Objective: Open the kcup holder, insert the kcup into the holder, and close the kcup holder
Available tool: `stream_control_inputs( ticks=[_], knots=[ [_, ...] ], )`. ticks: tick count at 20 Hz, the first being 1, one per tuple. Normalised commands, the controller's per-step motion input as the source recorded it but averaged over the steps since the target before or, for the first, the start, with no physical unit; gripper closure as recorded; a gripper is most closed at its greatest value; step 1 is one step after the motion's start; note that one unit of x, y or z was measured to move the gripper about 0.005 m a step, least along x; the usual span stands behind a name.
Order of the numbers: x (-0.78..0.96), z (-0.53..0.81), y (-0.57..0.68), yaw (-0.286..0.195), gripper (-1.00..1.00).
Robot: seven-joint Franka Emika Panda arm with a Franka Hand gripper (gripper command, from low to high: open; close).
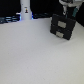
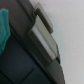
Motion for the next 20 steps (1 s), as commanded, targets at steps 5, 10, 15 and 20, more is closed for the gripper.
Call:
stream_control_inputs(
  ticks=[5, 10, 15, 20],
  knots=[
    [0.01, -0.01, -0.04, -0.002, -1.00],
    [0.02, -0.01, -0.04, -0.002, -1.00],
    [0.02, 0.00, -0.03, -0.002, -1.00],
    [0.03, 0.00, -0.04, -0.002, -1.00]
  ],
)
